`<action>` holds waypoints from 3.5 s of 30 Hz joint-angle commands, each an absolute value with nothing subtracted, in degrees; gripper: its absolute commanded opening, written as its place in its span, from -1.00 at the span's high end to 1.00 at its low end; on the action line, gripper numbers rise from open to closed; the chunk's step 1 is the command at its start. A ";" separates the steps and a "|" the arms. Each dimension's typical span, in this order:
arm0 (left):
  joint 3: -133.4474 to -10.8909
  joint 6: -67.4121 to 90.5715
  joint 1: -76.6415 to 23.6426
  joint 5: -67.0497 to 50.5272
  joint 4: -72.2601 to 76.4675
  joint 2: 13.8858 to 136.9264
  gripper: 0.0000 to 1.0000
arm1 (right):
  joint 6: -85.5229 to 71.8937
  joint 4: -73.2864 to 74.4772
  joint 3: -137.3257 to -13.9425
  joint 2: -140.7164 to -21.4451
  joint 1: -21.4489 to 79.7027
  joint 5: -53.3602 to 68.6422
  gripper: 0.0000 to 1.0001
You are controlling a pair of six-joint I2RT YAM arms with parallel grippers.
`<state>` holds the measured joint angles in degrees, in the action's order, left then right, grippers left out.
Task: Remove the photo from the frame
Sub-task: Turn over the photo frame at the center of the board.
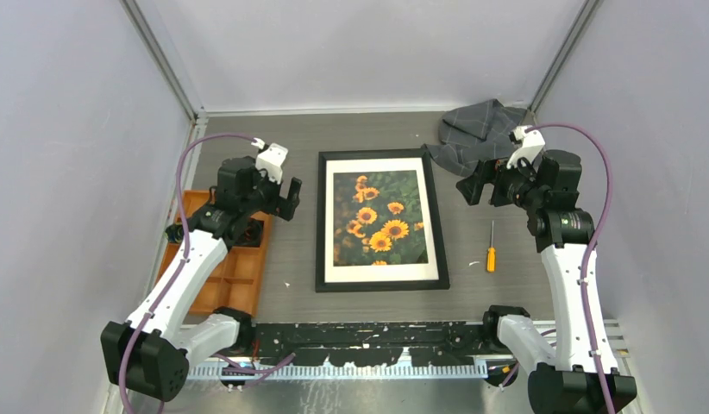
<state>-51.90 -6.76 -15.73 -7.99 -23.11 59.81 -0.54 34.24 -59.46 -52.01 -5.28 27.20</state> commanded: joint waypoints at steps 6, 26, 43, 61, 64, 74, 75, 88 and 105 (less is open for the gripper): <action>-51.53 -6.95 -15.47 -9.32 -20.45 59.15 -0.99 | -0.17 32.23 -59.60 -51.39 -5.36 30.35 -1.00; -49.67 -10.65 -15.39 -13.49 -20.93 59.72 -0.97 | 25.73 49.16 -60.35 -53.99 18.03 36.97 -1.00; -49.26 -16.87 -15.47 -14.39 -23.90 58.39 -0.97 | 31.38 56.09 -54.78 -56.99 40.57 31.99 -0.99; -56.22 -13.53 -15.81 -14.83 -28.05 65.37 -0.76 | 22.27 32.82 -47.77 -58.39 46.60 -1.53 -1.00; -58.04 -12.40 -16.14 -14.36 -28.46 67.38 -0.77 | 20.62 30.24 -47.44 -56.26 40.77 -5.05 -0.99; -63.18 -3.40 -22.48 -11.98 -27.37 80.19 -0.73 | 21.42 22.98 -45.06 -57.76 34.54 -18.70 -1.00; -63.92 -2.71 -23.10 -10.95 -27.40 81.70 -0.73 | 21.52 22.75 -45.12 -58.32 34.23 -19.30 -1.00; -69.89 6.46 -23.64 -8.17 -29.16 95.26 -0.52 | 21.94 22.10 -44.32 -57.15 31.37 -18.78 -1.00; -65.96 11.15 -18.10 -17.40 -24.84 102.70 -0.41 | 24.80 26.05 -43.81 -56.66 31.36 -11.43 -1.00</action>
<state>-65.84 9.47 -19.14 -13.28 -26.76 102.15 22.72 24.12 -43.57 -58.48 31.48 -17.34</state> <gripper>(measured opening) 0.713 0.997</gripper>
